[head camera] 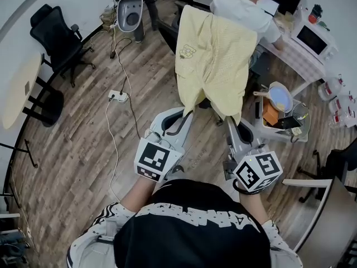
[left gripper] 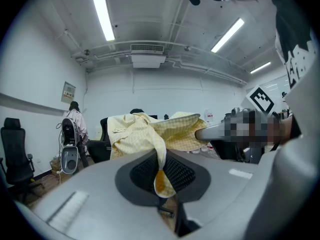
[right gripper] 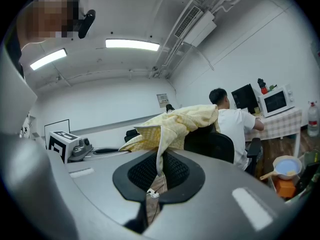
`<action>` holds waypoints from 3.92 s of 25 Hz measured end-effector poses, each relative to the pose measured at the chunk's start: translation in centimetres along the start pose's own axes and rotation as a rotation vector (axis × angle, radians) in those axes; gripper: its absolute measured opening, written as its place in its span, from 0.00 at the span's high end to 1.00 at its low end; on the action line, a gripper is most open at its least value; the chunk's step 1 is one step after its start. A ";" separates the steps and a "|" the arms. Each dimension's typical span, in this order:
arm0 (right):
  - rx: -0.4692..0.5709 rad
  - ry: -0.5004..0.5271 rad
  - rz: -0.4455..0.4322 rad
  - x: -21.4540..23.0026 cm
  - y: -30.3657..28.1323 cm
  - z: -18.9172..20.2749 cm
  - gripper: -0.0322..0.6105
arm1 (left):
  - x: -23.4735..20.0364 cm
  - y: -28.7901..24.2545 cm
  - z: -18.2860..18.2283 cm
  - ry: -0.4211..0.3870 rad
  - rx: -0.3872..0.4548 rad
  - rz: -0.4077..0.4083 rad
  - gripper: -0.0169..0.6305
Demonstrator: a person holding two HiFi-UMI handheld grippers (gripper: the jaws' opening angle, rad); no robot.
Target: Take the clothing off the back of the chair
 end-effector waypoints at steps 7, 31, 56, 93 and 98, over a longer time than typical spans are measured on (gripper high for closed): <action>0.003 -0.012 0.005 0.2 1.5 0.1 0.92 | 1.4 0.4 0.0 0.007 -0.008 -0.001 0.94; 0.012 -0.003 -0.028 0.6 4.8 0.0 0.92 | 4.8 1.9 0.0 -0.007 -0.046 -0.027 0.94; 0.009 -0.037 0.106 -2.5 5.3 1.9 0.92 | 3.8 4.3 0.7 0.017 -0.066 0.117 0.94; -0.027 -0.031 0.108 -6.6 5.9 3.7 0.92 | 3.2 8.1 1.7 0.070 -0.071 0.127 0.94; -0.033 -0.031 0.115 -7.5 5.9 4.1 0.92 | 3.0 8.8 1.6 0.062 -0.071 0.138 0.94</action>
Point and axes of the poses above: the fingertips, and each gripper's own axes: y backward along the fingers, x to its right, z out of its underside, the point moved 4 cm from there along y, backward along the fingers, and after that the axes turned 8 degrees about x, right-handed, at the moved point
